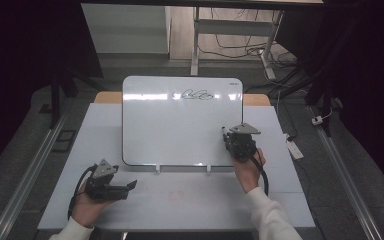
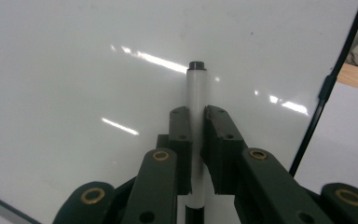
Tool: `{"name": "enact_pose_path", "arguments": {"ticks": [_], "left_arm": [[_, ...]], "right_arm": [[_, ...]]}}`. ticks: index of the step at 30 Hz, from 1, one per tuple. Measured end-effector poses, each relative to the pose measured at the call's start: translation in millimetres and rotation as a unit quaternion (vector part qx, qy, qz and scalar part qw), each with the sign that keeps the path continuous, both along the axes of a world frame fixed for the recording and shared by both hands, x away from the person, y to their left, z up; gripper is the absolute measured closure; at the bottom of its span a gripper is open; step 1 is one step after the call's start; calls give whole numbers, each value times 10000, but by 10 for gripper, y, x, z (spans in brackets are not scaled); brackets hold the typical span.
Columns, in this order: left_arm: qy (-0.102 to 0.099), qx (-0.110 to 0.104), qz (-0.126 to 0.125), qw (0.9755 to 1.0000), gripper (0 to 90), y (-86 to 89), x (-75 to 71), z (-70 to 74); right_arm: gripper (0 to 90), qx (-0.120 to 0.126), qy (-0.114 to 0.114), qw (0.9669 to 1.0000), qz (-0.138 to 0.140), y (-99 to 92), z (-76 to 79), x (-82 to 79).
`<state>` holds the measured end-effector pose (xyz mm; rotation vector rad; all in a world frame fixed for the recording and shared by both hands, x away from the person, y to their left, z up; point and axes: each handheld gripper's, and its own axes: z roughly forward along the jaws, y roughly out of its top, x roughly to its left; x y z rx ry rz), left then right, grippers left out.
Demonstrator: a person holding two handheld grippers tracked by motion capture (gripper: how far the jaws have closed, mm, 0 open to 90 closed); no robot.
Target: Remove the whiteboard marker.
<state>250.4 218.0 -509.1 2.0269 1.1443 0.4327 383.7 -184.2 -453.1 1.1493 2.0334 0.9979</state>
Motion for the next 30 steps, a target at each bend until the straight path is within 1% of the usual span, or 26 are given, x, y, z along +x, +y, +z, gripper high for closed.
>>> {"name": "enact_pose_path", "arguments": {"ticks": [1,2,3,6,7,8,9,10,11,12,13,14,15,16,17,18,20,21,22,23,24,25,26,27,28,30], "left_arm": [[-7,-18,6,10000,157,-1,-3,4],[-18,-35,1,10000,157,-3,-7,9],[-35,-55,-16,10000,165,-9,-10,15],[-97,-73,-83,9999,170,-47,-14,40],[-115,-88,-121,9998,170,-65,-13,56],[-133,-125,-154,9997,176,-89,-10,76],[-158,-195,-254,9994,178,-151,0,125],[-158,-195,-254,9994,180,-151,0,125],[-178,-274,-374,9988,182,-233,18,174],[-178,-274,-374,9988,185,-233,18,174],[-171,-328,-450,9983,185,-277,34,197],[-153,-426,-594,9972,192,-382,79,246],[-153,-426,-594,9972,195,-382,79,246],[-197,-442,-726,9962,197,-511,132,303],[-220,-422,-808,9956,199,-582,160,332],[-220,-422,-808,9956,200,-582,160,332],[-254,-417,-969,9941,204,-733,218,377],[-234,-450,-1122,9924,205,-872,280,404],[-234,-450,-1122,9924,206,-872,280,404],[-235,-471,-1164,9918,210,-935,308,408],[-187,-502,-1216,9911,212,-1034,371,404],[-173,-516,-1224,9910,214,-1077,398,401],[-173,-516,-1224,9910,220,-1077,398,401],[-158,-535,-1226,9909,220,-1119,424,400],[-159,-628,-1285,9896,235,-1202,466,407],[-141,-768,-1361,9876,260,-1286,502,413]], "right_arm": [[804,181,-77,9998,73,-46,33,-22],[804,181,-77,9998,73,-46,33,-22],[804,411,-142,9989,164,-96,83,-60],[804,670,-215,9970,337,-153,143,-128],[804,670,-215,9970,337,-153,143,-128],[805,797,-288,9954,457,-162,178,-173],[804,823,-315,9949,495,-157,194,-193],[804,884,-315,9939,573,-152,209,-208],[804,970,-304,9927,644,-144,222,-221],[804,970,-304,9927,644,-144,222,-221],[804,1045,-294,9916,708,-133,234,-233],[804,1216,-263,9884,866,-102,253,-250],[803,1300,-231,9869,930,-83,260,-258],[804,1374,-209,9851,1012,-60,264,-268],[804,1441,-189,9831,1111,-35,268,-278],[804,1471,-181,9821,1164,-9,270,-291],[804,1527,-200,9791,1327,43,274,-319],[804,1539,-202,9783,1373,67,275,-333],[804,1562,-202,9775,1406,88,275,-346],[804,1589,-206,9764,1446,106,273,-357],[804,1630,-199,9753,1478,121,269,-367],[803,1678,-172,9741,1508,136,265,-378],[804,1718,-165,9730,1531,151,259,-388],[804,1718,-165,9730,1531,151,259,-388],[804,1810,-154,9701,1611,186,249,-413],[804,1857,-178,9680,1678,229,245,-446]]}}
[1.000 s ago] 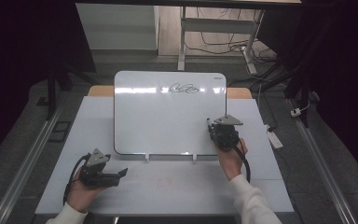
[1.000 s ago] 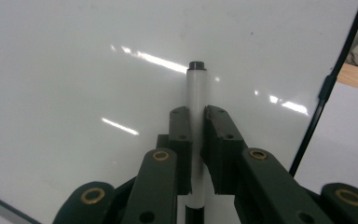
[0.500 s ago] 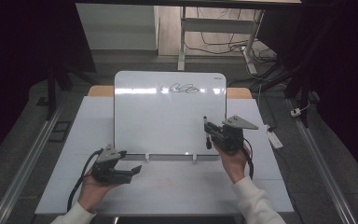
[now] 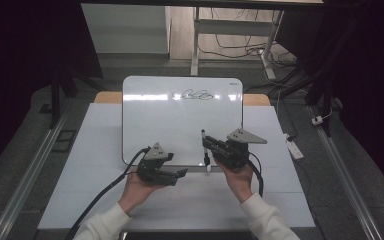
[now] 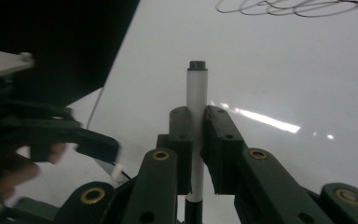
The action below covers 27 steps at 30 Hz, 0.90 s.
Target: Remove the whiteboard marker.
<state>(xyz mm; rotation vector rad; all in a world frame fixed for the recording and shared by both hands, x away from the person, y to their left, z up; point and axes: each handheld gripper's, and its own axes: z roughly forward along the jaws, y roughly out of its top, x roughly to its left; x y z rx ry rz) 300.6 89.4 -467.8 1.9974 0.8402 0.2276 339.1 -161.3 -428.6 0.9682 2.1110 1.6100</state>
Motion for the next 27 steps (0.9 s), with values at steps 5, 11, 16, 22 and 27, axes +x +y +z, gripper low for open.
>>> {"name": "enact_pose_path", "arguments": {"ticks": [5,11,16,22,27], "left_arm": [[55,-156,-200,9997,336,-172,69,-16],[-29,-206,-351,9992,495,-250,112,-41],[-103,-201,-555,9982,728,-267,110,-44],[-12,38,-652,9979,788,-230,142,-43],[-86,219,-732,9970,790,-173,145,3]], "right_arm": [[803,174,-121,9996,200,115,-9,-97],[803,320,-274,9985,360,175,4,-197],[802,395,-262,9980,428,171,-22,-207],[791,339,-193,9977,547,123,-35,-216],[643,-374,186,9898,1360,30,-29,-122]]}}
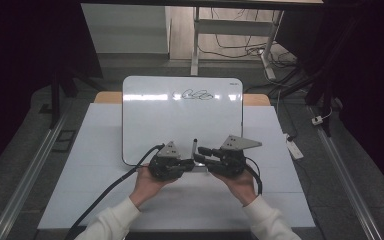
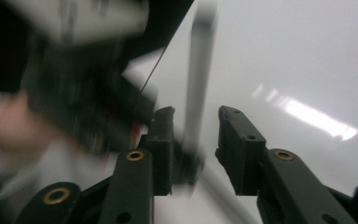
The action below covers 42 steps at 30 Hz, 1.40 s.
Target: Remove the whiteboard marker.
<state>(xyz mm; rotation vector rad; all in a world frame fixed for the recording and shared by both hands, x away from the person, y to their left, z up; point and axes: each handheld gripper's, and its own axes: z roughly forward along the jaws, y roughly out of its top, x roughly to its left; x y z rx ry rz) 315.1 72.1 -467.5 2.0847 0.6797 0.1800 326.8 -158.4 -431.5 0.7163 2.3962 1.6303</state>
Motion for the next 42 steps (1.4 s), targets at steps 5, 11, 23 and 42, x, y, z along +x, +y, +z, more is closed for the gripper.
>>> {"name": "enact_pose_path", "arguments": {"ticks": [5,11,23,42], "left_arm": [[-19,172,-201,9996,790,12,-2,25],[-83,351,-440,9984,790,-26,-35,37],[-221,592,-711,9955,788,-48,-57,74],[-150,512,1249,9907,265,1002,-604,-102]], "right_arm": [[672,-514,195,9978,370,11,-60,62],[713,-555,431,9958,590,87,-112,88],[802,-670,425,9945,686,119,-93,45],[803,79,-477,9985,-249,-266,81,97]]}}
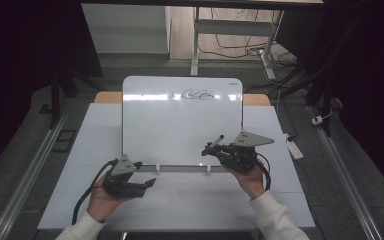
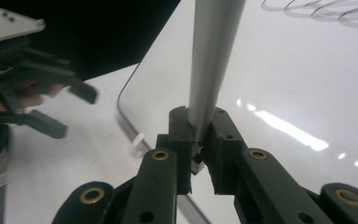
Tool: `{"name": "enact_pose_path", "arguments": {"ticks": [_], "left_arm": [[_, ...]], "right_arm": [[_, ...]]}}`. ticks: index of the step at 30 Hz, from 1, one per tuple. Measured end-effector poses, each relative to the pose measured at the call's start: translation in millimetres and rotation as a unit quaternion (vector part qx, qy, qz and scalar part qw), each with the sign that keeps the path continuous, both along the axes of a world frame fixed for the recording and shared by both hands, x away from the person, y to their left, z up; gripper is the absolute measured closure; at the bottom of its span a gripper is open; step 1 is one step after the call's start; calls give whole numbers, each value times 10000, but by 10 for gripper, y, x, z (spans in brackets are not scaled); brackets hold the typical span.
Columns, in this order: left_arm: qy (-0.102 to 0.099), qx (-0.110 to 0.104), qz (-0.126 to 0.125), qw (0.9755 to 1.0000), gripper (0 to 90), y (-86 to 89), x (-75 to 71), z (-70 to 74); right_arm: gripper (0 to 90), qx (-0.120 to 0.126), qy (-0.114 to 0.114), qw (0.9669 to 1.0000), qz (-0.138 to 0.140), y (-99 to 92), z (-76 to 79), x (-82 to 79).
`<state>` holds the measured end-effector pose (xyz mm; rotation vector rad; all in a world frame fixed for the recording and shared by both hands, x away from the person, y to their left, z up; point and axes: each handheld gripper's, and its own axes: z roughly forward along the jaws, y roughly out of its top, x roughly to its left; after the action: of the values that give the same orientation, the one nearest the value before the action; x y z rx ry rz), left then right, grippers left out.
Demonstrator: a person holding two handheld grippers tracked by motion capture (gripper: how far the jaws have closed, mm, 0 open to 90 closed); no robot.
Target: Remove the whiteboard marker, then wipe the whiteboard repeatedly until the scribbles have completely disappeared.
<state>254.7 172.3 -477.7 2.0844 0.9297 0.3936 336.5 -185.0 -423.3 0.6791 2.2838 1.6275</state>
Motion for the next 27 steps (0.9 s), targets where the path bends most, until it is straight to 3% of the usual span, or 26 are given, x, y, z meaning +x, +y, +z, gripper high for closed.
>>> {"name": "enact_pose_path", "arguments": {"ticks": [6,11,15,18,21,23,25,27], "left_arm": [[140,-368,472,9981,245,346,-115,-120],[133,-300,514,9981,224,402,-134,-161],[115,-252,520,9983,217,402,-117,-169],[103,-212,516,9984,212,402,-111,-175],[103,-222,520,9983,212,407,-107,-175],[98,-197,522,9984,212,405,-105,-182],[93,-132,514,9985,211,400,-103,-192],[88,-71,503,9987,208,394,-105,-201]], "right_arm": [[802,133,-232,9994,-213,-55,21,2],[802,287,-511,9972,-474,-112,49,17],[802,299,-601,9959,-604,-106,54,72],[802,355,-656,9941,-784,-88,73,186],[802,368,-853,9901,-1055,-78,138,346],[803,509,-906,9853,-1359,-83,222,556],[803,527,-930,9838,-1437,-76,244,629],[803,637,-902,9805,-1625,-37,286,842]]}}
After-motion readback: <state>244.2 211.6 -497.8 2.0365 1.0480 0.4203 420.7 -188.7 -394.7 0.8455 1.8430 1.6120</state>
